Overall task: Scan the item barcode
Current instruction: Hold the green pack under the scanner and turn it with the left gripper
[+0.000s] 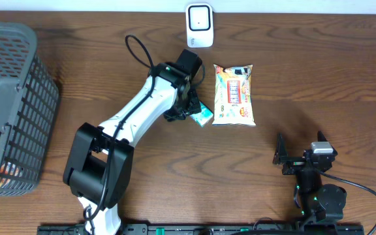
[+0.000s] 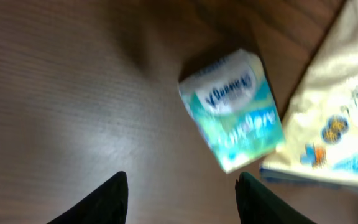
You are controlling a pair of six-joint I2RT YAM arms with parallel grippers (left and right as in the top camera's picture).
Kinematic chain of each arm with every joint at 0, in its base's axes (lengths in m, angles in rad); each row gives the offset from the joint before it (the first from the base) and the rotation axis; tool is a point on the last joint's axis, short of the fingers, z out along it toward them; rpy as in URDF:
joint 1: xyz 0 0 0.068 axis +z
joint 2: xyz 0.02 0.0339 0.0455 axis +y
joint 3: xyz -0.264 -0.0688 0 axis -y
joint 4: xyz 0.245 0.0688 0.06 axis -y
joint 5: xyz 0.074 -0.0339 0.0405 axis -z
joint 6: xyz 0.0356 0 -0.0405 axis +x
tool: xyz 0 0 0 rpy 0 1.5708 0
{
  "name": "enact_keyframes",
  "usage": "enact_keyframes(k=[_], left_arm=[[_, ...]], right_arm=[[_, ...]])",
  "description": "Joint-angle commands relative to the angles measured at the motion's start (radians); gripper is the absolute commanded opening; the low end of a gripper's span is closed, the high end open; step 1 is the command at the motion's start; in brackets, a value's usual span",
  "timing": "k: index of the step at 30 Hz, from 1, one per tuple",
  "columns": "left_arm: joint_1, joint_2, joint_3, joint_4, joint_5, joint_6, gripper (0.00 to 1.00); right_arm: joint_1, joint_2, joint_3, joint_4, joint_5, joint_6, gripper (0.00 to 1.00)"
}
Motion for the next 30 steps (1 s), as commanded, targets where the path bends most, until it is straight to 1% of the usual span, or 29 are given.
enact_keyframes(k=[1,6,9,16,22,25,30], left_arm=[[-0.001,0.006,-0.046,0.06,-0.023,-0.138,0.55],[-0.008,0.006,-0.095,0.143,-0.023,-0.269,0.55],[-0.016,0.006,-0.115,0.179,-0.023,-0.314,0.55],[-0.041,0.006,-0.136,0.226,-0.025,-0.373,0.55],[-0.052,0.006,-0.142,0.241,-0.098,-0.388,0.55],[-0.052,0.012,-0.148,0.242,-0.099,-0.412,0.55],[-0.06,0.043,-0.148,0.266,-0.098,-0.414,0.55]], right_arm=[[0.004,-0.005,-0.003,-0.003,0.008,-0.01,0.99],[0.004,-0.005,-0.003,-0.003,0.008,-0.01,0.99],[0.004,-0.005,-0.003,-0.003,0.008,-0.011,0.99],[0.004,-0.005,-0.003,-0.003,0.008,-0.01,0.99],[0.004,-0.005,-0.003,-0.003,0.008,-0.01,0.99],[0.004,-0.005,-0.003,-0.003,0.008,-0.01,0.99],[0.004,-0.005,-0.003,-0.003,0.008,-0.01,0.99]])
